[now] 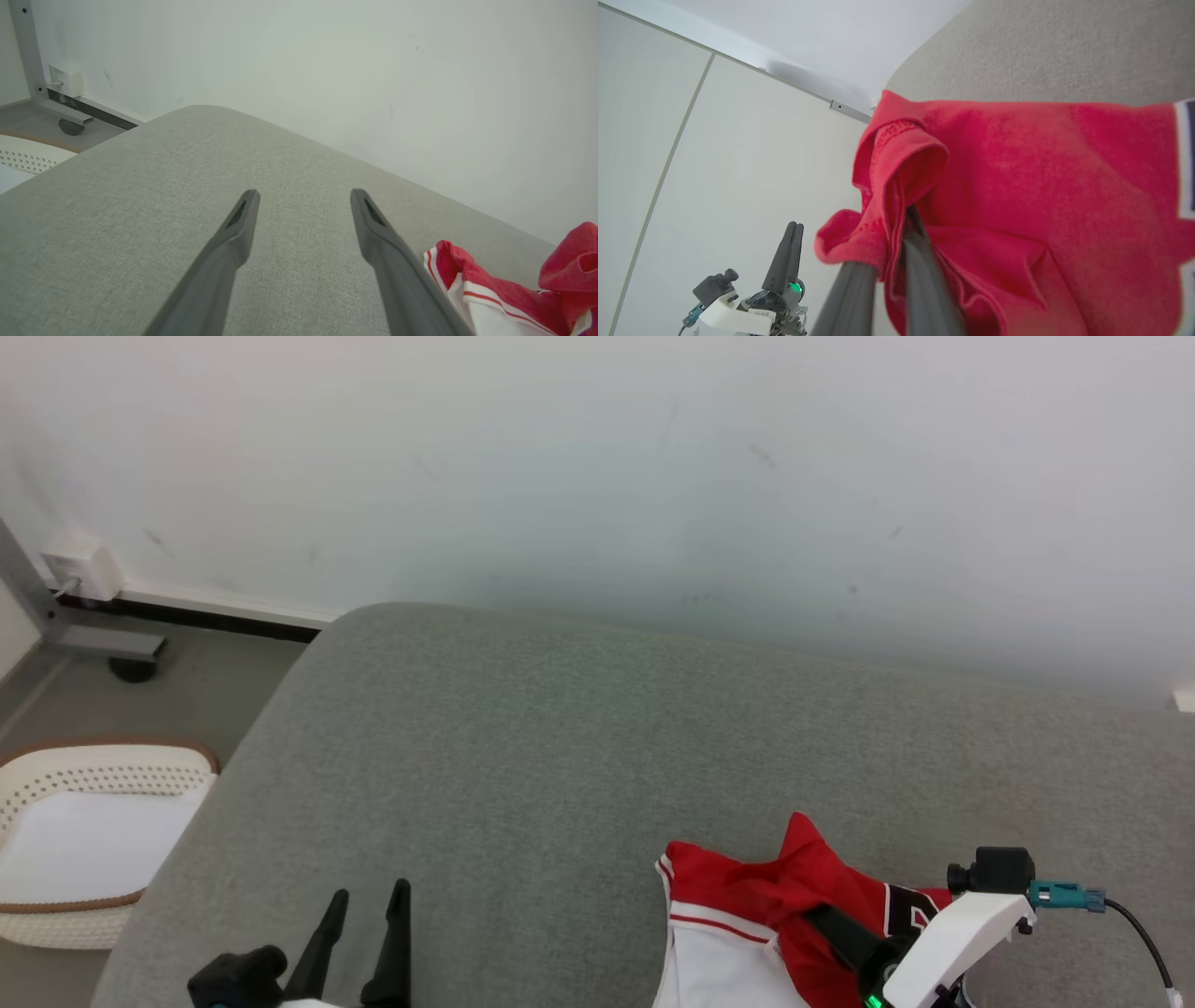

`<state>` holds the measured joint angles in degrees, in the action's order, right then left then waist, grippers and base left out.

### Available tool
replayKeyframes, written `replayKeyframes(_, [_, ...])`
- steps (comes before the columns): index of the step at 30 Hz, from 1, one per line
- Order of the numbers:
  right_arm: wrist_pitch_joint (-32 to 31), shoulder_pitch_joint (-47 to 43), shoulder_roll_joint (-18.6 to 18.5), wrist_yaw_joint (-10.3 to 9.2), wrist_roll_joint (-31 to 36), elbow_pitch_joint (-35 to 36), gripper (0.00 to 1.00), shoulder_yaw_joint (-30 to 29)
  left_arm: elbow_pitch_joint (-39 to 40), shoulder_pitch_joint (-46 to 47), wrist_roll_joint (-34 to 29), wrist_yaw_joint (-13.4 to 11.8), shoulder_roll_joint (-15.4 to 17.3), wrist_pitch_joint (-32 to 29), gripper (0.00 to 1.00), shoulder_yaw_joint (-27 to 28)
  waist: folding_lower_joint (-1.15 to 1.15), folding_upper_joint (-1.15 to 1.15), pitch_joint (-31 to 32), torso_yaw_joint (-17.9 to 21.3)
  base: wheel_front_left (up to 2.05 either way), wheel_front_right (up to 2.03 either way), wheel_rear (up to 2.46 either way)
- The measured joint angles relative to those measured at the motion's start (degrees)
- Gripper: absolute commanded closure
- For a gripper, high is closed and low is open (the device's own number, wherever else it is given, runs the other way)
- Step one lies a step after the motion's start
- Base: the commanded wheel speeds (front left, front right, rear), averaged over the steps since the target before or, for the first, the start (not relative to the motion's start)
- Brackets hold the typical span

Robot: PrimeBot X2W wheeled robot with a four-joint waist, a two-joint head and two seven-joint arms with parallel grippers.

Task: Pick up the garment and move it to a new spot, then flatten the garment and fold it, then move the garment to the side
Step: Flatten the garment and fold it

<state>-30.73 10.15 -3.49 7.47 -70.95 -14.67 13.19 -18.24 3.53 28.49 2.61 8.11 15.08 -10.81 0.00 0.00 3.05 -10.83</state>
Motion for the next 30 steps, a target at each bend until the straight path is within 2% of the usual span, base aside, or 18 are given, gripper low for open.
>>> replayKeyframes(7, [4.33,2.92,0.47,-0.01,-2.53,-7.55,1.0,4.57,-0.49,0.18,-0.01,0.37,0.13,-0.01,0.0,-0.07,0.0,0.0,-0.03,-4.3,0.0,0.0,0.0])
replayKeyframes(14, [8.33,5.19,0.64,-0.01,-7.64,-13.33,1.0,12.02,-0.53,0.23,0.0,0.31,0.13,0.0,0.0,0.27,0.0,0.0,-0.56,-4.86,0.0,0.0,0.0])
replayKeyframes(15, [9.05,5.63,0.63,-0.01,-7.87,-14.41,0.54,12.8,-0.55,0.24,0.0,0.31,0.13,0.0,0.0,0.3,0.0,0.0,-0.6,-4.74,0.0,0.0,0.0])
replayKeyframes(16, [9.58,6.12,0.62,-0.01,-8.08,-15.44,0.18,13.62,-0.58,0.24,0.01,0.29,0.12,0.0,0.0,0.33,0.0,0.0,-0.62,-4.58,0.0,0.0,0.0])
replayKeyframes(17, [9.96,6.56,0.63,-0.01,-8.37,-16.17,0.0,14.37,-0.67,0.27,0.01,0.29,0.11,0.0,0.0,0.32,0.0,0.0,-0.64,-4.43,0.0,0.0,0.0])
replayKeyframes(24, [12.21,8.55,0.57,-0.01,-10.83,-13.96,0.0,16.37,-0.7,0.39,0.13,-0.01,0.07,0.0,0.0,0.83,0.0,0.0,-0.47,-2.67,0.0,0.0,0.0])
replayKeyframes(27, [12.77,8.48,-0.43,-0.01,-11.48,-9.95,0.0,15.49,-0.42,0.3,0.13,-0.13,0.01,0.0,0.0,1.15,0.0,0.0,-0.28,-1.69,0.0,0.0,0.0])
replayKeyframes(30, [14.21,7.96,-3.02,-0.01,-11.44,-4.67,0.0,14.17,-0.02,0.08,0.13,-0.13,-0.12,0.01,0.0,1.69,0.0,0.0,-0.09,-0.58,0.0,0.0,0.0])
